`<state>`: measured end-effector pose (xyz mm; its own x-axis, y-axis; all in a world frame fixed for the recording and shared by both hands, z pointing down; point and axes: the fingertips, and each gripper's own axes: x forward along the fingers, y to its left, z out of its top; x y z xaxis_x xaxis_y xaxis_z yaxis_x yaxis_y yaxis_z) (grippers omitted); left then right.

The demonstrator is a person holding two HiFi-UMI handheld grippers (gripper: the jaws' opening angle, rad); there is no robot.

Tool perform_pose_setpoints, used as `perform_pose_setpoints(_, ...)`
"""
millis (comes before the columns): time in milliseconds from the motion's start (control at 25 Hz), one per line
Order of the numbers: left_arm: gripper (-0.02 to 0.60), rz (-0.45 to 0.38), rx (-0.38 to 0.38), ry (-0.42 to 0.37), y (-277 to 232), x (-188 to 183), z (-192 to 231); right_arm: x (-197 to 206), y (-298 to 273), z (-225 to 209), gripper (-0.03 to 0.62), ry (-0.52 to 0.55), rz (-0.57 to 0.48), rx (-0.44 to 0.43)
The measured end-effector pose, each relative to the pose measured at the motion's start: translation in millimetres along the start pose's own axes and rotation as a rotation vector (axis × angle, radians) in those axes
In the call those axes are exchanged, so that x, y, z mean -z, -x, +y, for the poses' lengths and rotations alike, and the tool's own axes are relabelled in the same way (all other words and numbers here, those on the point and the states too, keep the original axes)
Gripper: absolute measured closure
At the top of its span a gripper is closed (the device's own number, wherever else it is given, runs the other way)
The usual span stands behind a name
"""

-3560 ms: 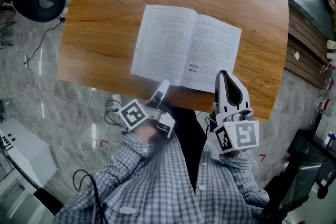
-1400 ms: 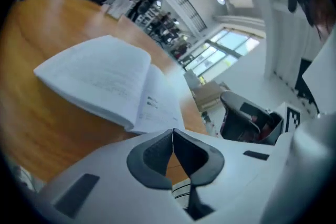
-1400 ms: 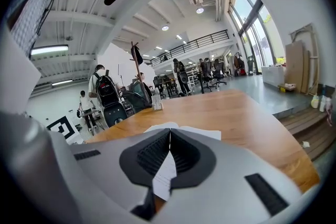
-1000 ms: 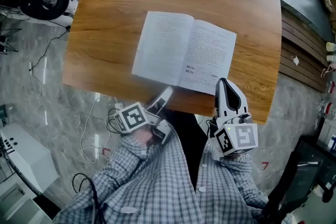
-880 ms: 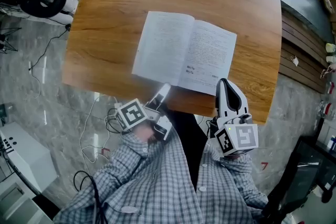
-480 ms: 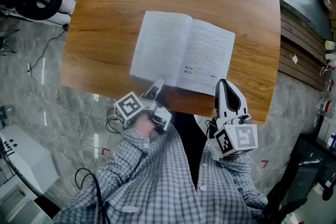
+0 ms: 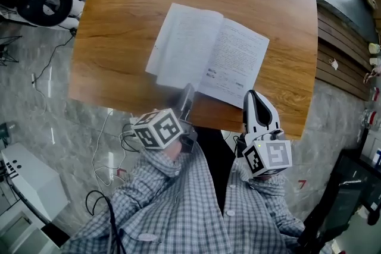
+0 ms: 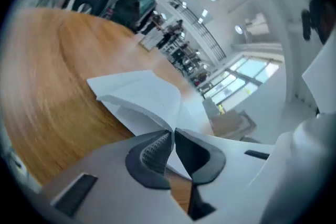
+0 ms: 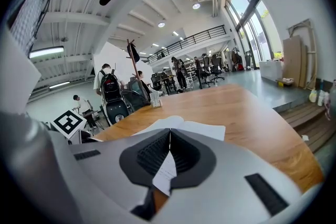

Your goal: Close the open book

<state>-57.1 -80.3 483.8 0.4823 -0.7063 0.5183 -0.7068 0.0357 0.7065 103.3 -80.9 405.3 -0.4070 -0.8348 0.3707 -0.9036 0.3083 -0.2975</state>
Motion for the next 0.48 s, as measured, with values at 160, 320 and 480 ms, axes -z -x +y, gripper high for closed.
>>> perform_pose_setpoints(160, 0.552, 0.085, -0.054, -0.402, -6.8, 13.6, -19.8, -1.5, 3.6, -3.2, 0.574, -0.003, -0.004, 0.01)
perform_pose_setpoints(320, 0.552, 0.17, -0.102, -0.768, -15.6, 33.9, -28.6, 1.8, 7.8, -10.7, 0.574, -0.005, 0.0, 0.024)
perform_pose_setpoints(480, 0.551, 0.247, -0.118, -1.031, -24.5, 50.9, -33.3, 4.4, 10.6, -16.5, 0.574, -0.011, 0.002, 0.036)
